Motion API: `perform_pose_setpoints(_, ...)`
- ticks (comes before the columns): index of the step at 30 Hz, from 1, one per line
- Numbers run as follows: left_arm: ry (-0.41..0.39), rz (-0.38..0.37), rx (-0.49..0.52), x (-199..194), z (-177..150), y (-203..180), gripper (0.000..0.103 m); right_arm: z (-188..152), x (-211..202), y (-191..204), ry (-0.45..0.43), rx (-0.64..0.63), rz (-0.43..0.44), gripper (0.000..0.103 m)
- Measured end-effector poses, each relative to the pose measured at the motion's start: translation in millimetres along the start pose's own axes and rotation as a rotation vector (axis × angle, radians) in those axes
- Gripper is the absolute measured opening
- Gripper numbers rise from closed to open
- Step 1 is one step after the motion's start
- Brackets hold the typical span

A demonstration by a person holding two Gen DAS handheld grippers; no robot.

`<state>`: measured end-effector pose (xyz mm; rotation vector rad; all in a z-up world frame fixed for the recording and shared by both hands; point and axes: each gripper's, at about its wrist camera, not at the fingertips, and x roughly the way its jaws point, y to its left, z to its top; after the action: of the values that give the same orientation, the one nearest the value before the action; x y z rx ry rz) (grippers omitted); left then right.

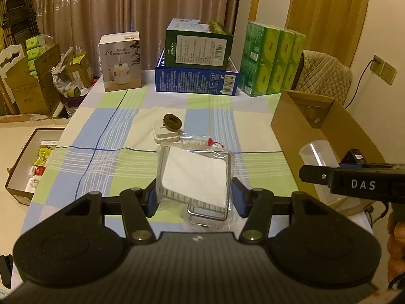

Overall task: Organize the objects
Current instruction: 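Lift the cup and pad pack and carry both toward the cardboard box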

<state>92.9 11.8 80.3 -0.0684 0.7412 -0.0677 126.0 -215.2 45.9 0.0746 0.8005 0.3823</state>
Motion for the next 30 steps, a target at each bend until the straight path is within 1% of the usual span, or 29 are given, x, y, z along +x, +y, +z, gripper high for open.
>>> perform_pose_setpoints(9, -0.007, -0.008, 0.009, -15.0, -8.0, -13.9, 0.051, -6.5, -18.6, -4.4, -0.013, 0.003, 0.002, 0.049)
perform_pose_setpoints(19, -0.006, -0.026, 0.019, -15.8, -9.1, -28.6, 0.051, -11.1, -29.9, -15.2, -0.018, 0.009, -0.004, 0.049)
perform_pose_setpoints(30, -0.005, -0.057, 0.033, -15.6, -6.3, -45.7, 0.051, -10.0, -41.0, -36.6, -0.036, 0.044, -0.024, 0.049)
